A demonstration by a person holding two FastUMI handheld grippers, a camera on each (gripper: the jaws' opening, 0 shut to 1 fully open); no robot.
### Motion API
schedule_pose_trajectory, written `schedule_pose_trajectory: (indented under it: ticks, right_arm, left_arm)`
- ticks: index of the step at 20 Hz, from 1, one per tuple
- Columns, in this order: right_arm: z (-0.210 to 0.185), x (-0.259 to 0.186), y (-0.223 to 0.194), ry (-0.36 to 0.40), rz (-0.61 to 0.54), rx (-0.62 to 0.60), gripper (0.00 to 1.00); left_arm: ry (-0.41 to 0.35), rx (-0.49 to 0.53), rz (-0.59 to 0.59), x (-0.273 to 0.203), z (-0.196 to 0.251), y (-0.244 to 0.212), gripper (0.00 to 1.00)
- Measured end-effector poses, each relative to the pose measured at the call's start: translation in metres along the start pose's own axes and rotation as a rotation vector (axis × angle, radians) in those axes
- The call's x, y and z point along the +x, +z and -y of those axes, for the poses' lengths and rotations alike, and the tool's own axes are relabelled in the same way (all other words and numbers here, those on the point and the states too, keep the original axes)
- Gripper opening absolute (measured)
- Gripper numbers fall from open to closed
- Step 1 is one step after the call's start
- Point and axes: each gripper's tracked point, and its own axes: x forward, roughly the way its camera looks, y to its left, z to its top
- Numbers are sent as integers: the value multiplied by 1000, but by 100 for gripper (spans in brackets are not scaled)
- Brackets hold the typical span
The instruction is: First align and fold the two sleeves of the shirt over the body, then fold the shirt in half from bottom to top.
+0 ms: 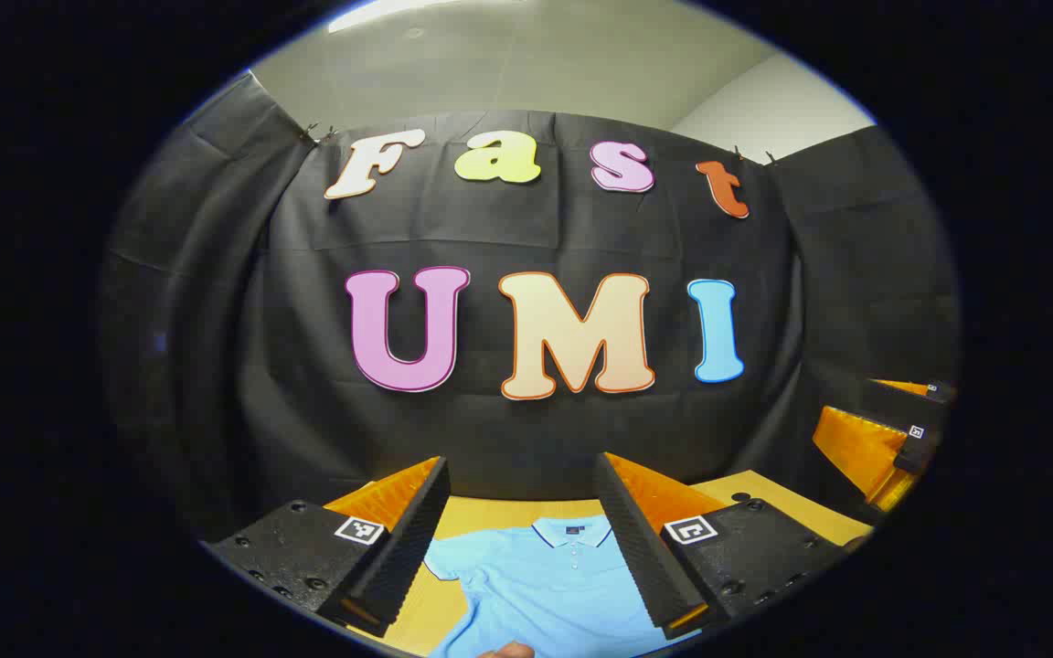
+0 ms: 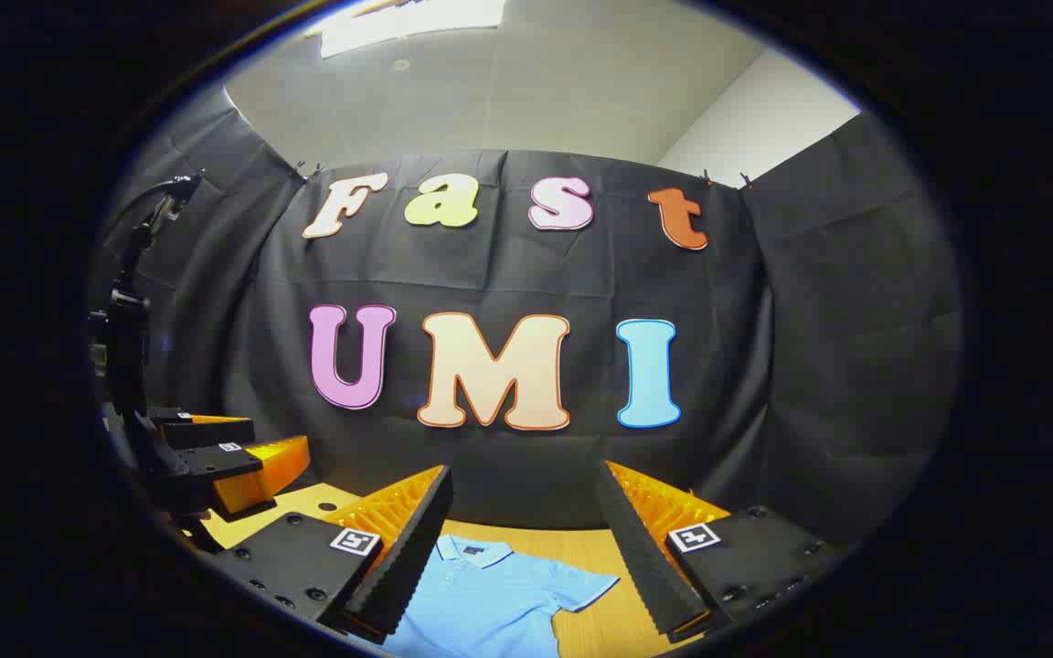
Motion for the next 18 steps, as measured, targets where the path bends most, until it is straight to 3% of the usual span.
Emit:
schedule_pose_trajectory:
  ticks: [18]
  right_arm:
    - [6, -20, -7, 27, -18, -10, 98]
  left_arm:
    - [36, 27, 13, -21, -4, 2, 95]
